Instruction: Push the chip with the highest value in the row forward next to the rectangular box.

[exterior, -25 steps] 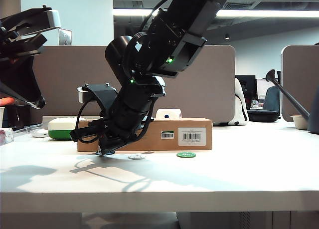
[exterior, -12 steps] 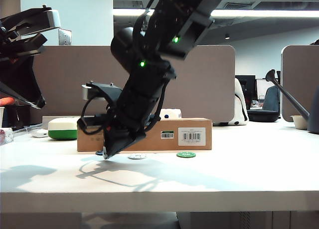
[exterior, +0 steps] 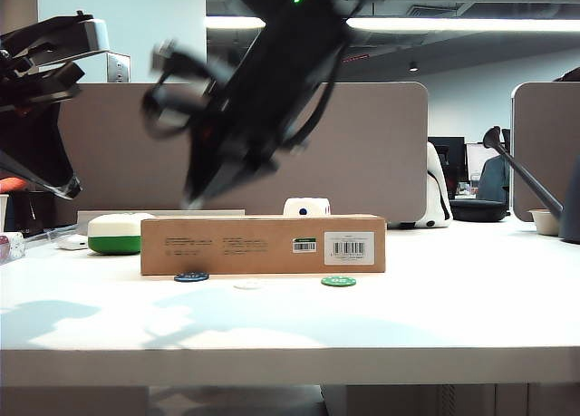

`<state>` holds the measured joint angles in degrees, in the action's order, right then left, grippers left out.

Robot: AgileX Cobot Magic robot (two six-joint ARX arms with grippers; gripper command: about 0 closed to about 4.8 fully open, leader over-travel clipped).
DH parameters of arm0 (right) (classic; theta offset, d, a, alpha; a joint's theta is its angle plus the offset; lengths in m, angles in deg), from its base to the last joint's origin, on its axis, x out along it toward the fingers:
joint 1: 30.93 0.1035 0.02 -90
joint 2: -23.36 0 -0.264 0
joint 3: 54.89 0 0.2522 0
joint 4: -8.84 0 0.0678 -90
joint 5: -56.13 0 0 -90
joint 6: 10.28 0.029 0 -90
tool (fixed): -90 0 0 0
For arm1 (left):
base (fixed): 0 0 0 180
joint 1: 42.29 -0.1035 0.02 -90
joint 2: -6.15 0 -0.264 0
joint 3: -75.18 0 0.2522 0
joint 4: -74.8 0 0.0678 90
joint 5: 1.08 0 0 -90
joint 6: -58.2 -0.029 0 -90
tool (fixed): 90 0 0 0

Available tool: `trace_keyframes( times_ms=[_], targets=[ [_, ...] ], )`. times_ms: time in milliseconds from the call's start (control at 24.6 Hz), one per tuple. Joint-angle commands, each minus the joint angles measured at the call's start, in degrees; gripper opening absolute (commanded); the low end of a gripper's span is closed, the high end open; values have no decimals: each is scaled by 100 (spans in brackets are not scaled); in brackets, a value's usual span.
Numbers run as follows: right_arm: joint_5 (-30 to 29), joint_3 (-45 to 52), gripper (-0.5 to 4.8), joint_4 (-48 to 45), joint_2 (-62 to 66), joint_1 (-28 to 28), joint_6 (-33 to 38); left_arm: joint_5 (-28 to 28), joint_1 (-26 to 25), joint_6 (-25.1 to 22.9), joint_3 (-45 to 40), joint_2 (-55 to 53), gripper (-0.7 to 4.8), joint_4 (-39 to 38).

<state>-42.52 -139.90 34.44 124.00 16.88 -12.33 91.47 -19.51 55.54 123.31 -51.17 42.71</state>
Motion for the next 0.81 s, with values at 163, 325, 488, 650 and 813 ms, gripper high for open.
trace_keyframes(
  times_ms=[163,325,488,650,813],
  targets=[
    [498,1827,-5,-942,-2260,7,557,144,9,96,9,20,-5,22],
    [885,2771,-5,-1084,-3764,83,658,133,9,96,9,20,-5,44],
    [1152,3696,-5,-1054,-5925,221,688,131,9,96,9,17,-5,79],
    [1784,4238,-5,-831,-7482,249,820,131,9,96,9,17,-5,85],
    [2205,4385,-5,-192,-8183,245,752,133,9,96,9,17,-5,94]
  ],
)
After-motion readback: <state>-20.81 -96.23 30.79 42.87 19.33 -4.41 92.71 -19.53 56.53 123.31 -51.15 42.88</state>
